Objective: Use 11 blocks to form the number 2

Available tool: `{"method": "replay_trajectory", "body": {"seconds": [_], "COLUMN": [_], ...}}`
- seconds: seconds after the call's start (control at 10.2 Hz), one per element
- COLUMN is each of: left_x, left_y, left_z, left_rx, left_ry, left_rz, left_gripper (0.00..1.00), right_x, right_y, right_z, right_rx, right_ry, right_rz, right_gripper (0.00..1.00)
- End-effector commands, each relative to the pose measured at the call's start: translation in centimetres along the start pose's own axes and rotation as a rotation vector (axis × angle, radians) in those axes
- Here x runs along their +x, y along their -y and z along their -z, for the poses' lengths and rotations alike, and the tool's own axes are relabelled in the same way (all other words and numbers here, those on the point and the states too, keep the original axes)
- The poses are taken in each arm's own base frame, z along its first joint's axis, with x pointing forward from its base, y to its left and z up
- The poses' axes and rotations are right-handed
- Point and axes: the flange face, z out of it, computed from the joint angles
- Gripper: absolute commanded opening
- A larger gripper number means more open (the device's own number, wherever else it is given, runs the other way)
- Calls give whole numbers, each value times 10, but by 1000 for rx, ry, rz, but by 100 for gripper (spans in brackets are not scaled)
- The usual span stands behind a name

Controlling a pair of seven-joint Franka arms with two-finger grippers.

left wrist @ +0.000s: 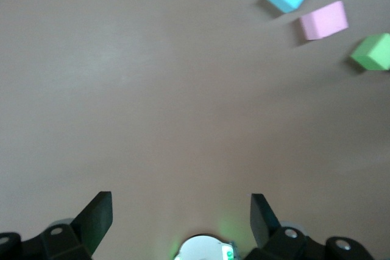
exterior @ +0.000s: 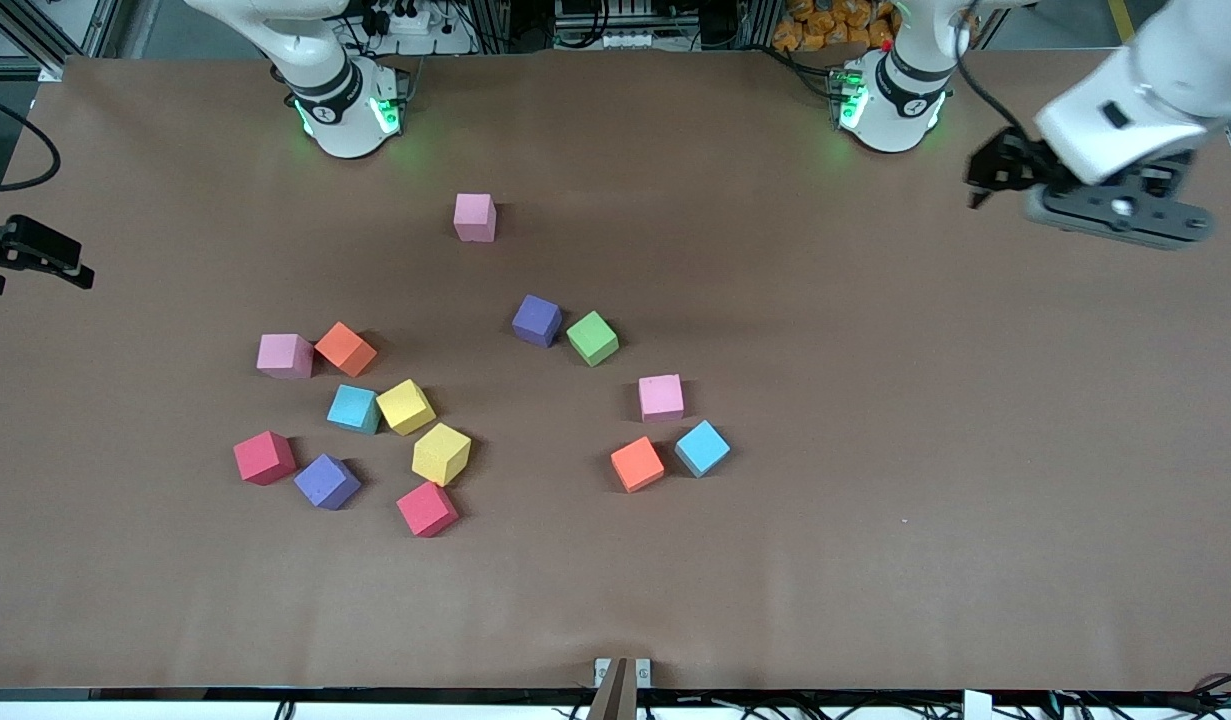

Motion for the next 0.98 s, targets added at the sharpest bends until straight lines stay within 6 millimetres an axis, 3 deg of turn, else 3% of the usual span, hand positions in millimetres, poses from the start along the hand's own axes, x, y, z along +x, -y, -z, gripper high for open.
{"method": "replay_trajectory", "body": {"seconds": [0.0, 0.2, 0.39, 0.59, 0.89], "left_x": [2, 6, 8, 6, 5], "left_y": [-23, -47, -91, -134, -170], "left_z": [-4, -7, -13, -17, -23], "left_rx": [-55, -56, -52, -47, -52], "left_ry": [16, 20, 25, 22, 11], "left_rz": [18, 32, 91, 168, 233], "left_gripper": [100, 100, 100, 100, 100], "right_x": [7, 12, 22, 26, 24], "right_y": [-7, -9, -22, -23, -33], "right_z": [-8, -22, -47, -51, -48], "right_rx": [4, -5, 3, 2, 11], "right_ry": [15, 41, 76, 66, 58], "right_rz": [-16, -15, -38, -41, -65], "right_gripper": [100, 100, 100, 100, 100]}}
